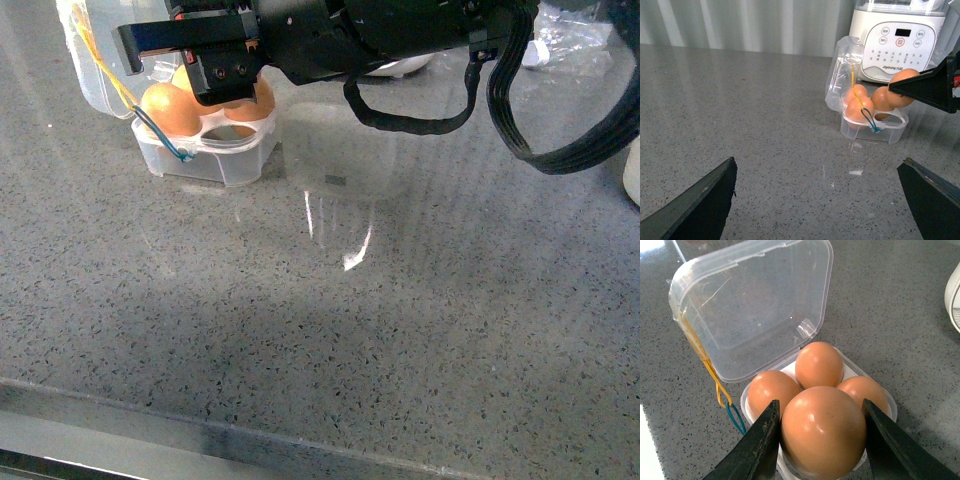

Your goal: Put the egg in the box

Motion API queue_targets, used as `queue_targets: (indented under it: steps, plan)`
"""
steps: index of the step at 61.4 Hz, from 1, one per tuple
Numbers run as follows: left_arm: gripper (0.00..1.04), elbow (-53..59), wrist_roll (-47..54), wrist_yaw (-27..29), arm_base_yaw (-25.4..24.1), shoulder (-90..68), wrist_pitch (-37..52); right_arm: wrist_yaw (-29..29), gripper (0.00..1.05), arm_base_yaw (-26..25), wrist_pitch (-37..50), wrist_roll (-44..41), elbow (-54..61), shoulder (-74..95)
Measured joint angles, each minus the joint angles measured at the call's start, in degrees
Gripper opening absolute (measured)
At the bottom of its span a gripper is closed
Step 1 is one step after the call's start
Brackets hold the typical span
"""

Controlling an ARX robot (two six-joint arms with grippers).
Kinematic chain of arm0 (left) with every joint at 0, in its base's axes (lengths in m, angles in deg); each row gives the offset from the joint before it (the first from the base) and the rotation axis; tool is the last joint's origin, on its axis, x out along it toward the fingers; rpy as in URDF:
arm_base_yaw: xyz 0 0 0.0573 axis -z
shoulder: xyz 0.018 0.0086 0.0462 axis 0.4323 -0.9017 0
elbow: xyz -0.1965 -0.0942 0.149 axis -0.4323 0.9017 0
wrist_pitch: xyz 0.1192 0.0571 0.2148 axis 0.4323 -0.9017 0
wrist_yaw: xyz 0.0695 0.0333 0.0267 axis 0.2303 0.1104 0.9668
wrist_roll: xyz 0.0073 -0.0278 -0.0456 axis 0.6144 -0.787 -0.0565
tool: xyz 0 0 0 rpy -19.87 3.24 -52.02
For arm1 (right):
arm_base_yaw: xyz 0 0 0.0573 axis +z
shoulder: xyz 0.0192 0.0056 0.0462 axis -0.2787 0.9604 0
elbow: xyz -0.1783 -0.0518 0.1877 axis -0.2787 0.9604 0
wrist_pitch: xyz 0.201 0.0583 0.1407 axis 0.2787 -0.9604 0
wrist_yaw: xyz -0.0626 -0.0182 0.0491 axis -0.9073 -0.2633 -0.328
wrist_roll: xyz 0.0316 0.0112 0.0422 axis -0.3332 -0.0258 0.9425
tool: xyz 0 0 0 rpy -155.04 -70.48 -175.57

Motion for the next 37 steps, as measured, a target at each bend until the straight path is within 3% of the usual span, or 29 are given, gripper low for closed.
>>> queue_targets:
  steps: [12, 31, 37]
  plan:
    - [0.98, 0.00, 0.00, 0.00, 0.00, 0.00, 0.00, 0.02, 0.43, 0.09, -0.90, -0.46, -0.04, 0.72]
    - [0.98, 0.00, 0.00, 0.00, 0.00, 0.00, 0.00, 0.02, 0.92, -0.26, -1.01, -0.90, -0.04, 0.59]
    - [0.98, 0.00, 0.00, 0.00, 0.00, 0.00, 0.00, 0.00, 0.99, -0.87, -0.94, -0.72, -0.04, 0.11]
